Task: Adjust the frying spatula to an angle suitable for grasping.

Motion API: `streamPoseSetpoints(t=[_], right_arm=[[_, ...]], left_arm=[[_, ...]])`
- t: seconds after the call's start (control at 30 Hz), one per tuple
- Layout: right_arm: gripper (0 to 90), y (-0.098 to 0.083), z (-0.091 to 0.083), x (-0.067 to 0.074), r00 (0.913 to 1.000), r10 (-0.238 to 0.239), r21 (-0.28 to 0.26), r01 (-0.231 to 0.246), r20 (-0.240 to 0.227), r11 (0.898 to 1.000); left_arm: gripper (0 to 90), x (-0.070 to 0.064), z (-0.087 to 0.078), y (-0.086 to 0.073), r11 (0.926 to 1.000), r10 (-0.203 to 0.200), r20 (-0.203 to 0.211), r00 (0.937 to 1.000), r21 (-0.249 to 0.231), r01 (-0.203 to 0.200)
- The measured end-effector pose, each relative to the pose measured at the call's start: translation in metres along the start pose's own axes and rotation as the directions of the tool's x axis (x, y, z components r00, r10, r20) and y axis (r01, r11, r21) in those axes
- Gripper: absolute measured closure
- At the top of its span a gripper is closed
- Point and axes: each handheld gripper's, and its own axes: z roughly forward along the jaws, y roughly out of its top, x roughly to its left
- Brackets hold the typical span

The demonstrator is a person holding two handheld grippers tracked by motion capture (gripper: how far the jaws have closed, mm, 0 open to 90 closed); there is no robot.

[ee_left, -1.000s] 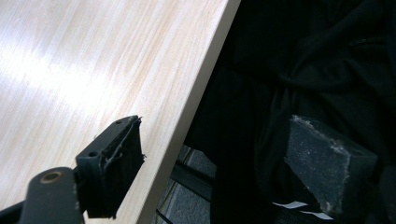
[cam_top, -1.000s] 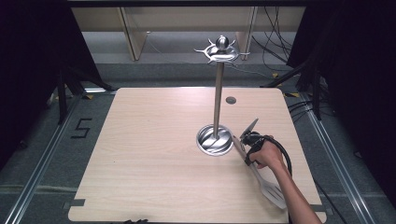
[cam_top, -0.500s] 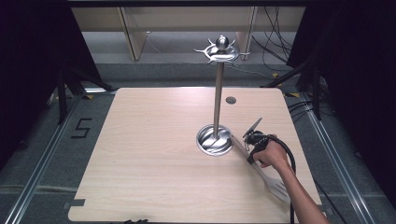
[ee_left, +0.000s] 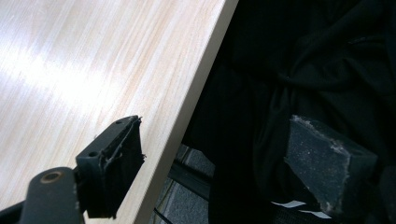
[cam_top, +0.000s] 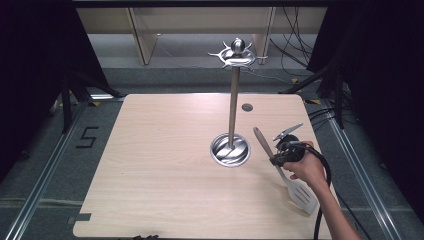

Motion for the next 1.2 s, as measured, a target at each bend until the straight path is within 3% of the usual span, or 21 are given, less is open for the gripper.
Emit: streamPoseSetpoints(t=[0.17, 0.2, 0.23, 0.3, 0.33, 0.37, 0.43, 0.63, 0.7, 0.73, 0.77, 0.87, 0.9, 0.93, 0.97, 1.0, 1.03, 1.1, 1.13, 1.17, 1.2], right_arm=[[76.5, -0.01, -0.018, 0.001, 0.9999, 0.003, -0.137, -0.001, 0.015, 0.991], [76.5, -0.01, -0.018, 0.001, 0.9999, 0.003, -0.137, -0.001, 0.015, 0.991], [76.5, -0.014, -0.025, -0.002, 0.9992, -0.031, -0.164, 0.034, 0.025, 0.986], [76.5, -0.019, -0.028, 0.0, 0.9988, -0.025, -0.218, 0.033, 0.041, 0.975], [76.5, -0.019, -0.028, 0.0, 0.9988, -0.025, -0.218, 0.033, 0.041, 0.975], [76.5, -0.023, -0.034, 0.004, 0.9996, 0.01, -0.245, -0.004, 0.025, 0.97], [76.5, -0.026, -0.039, 0.003, 0.9987, -0.04, -0.259, 0.047, 0.033, 0.965], [76.5, -0.032, -0.052, 0.01, 0.9992, -0.03, -0.309, 0.036, 0.026, 0.95], [76.5, -0.034, -0.055, 0.012, 0.9989, -0.043, -0.336, 0.047, 0.021, 0.941], [76.5, -0.034, -0.055, 0.013, 0.9979, -0.052, -0.369, 0.062, 0.039, 0.927], [76.6, -0.035, -0.057, 0.013, 0.9967, -0.068, -0.38, 0.079, 0.044, 0.922], [76.6, -0.035, -0.06, 0.019, 0.9977, -0.058, -0.405, 0.067, 0.035, 0.912], [76.6, -0.035, -0.06, 0.019, 0.996, -0.077, -0.432, 0.089, 0.044, 0.898], [76.6, -0.035, -0.062, 0.023, 0.9988, -0.045, -0.438, 0.049, 0.019, 0.898], [76.6, -0.034, -0.063, 0.022, 0.9979, -0.059, -0.454, 0.065, 0.029, 0.889], [76.6, -0.034, -0.065, 0.025, 0.9988, -0.047, -0.458, 0.047, 0.013, 0.888], [76.6, -0.033, -0.066, 0.025, 0.9979, -0.062, -0.469, 0.064, 0.018, 0.881], [76.6, -0.03, -0.068, 0.025, 0.9968, -0.08, -0.512, 0.071, 0.006, 0.856], [76.6, -0.03, -0.068, 0.025, 0.9971, -0.074, -0.525, 0.055, -0.016, 0.85], [76.5, -0.028, -0.068, 0.024, 0.9968, -0.075, -0.555, 0.046, -0.029, 0.831], [76.5, -0.027, -0.068, 0.025, 0.9963, -0.07, -0.561, 0.031, -0.049, 0.827]], left_arm=[[18.0, 0.0, 0.0, 0.0, 0.9999, -0.012, 0.005, 0.9999, -0.01, 0.012], [18.0, 0.0, 0.0, 0.0, 0.9999, -0.012, 0.005, 0.9999, -0.01, 0.012], [18.0, 0.002, 0.001, 0.0, 1.0, -0.004, 0.026, 0.9997, 0.0, 0.004], [18.0, 0.002, 0.001, 0.0, 1.0, -0.004, 0.022, 0.9997, -0.001, 0.004], [18.0, 0.002, 0.001, 0.0, 1.0, -0.004, 0.022, 0.9997, -0.001, 0.004], [18.0, 0.002, 0.0, 0.0, 1.0, -0.006, 0.03, 0.9995, -0.004, 0.006], [18.0, 0.002, 0.0, 0.0, 0.9999, -0.006, 0.029, 0.9996, -0.009, 0.007], [18.0, 0.002, -0.001, 0.001, 0.9999, -0.007, 0.012, 0.9999, -0.014, 0.007], [18.0, 0.002, -0.001, 0.0, 0.9998, -0.008, 0.01, 0.9999, -0.017, 0.008], [18.0, 0.002, -0.001, 0.0, 0.9998, -0.008, 0.01, 0.9999, -0.017, 0.008], [18.0, 0.002, -0.001, 0.0, 0.9998, -0.009, 0.009, 0.9999, -0.015, 0.009], [18.0, 0.001, 0.0, 0.0, 0.9999, -0.008, 0.012, 0.9999, -0.012, 0.008], [18.0, 0.001, 0.0, 0.0, 0.9999, -0.007, 0.009, 0.9999, -0.012, 0.007], [18.0, 0.002, -0.001, 0.0, 0.9999, -0.003, 0.019, 0.9998, -0.013, 0.004], [18.0, 0.002, -0.001, 0.0, 0.9999, -0.006, 0.021, 0.9998, -0.013, 0.007], [18.0, 0.002, -0.001, 0.0, 0.9999, -0.005, 0.02, 0.9998, -0.012, 0.006], [18.0, 0.002, -0.001, 0.0, 0.9999, -0.004, 0.022, 0.9998, -0.01, 0.005], [17.9, 0.002, -0.001, 0.0, 1.0, -0.003, 0.022, 0.9997, -0.005, 0.003], [18.1, 0.0, 0.0, 0.0, 0.9998, -0.012, 0.034, 0.9993, -0.015, 0.013], [18.1, 0.001, 0.0, 0.0, 1.0, -0.001, 0.028, 0.9996, -0.006, 0.001], [18.0, 0.001, -0.001, 0.0, 0.9999, -0.006, 0.026, 0.9996, -0.011, 0.007]])
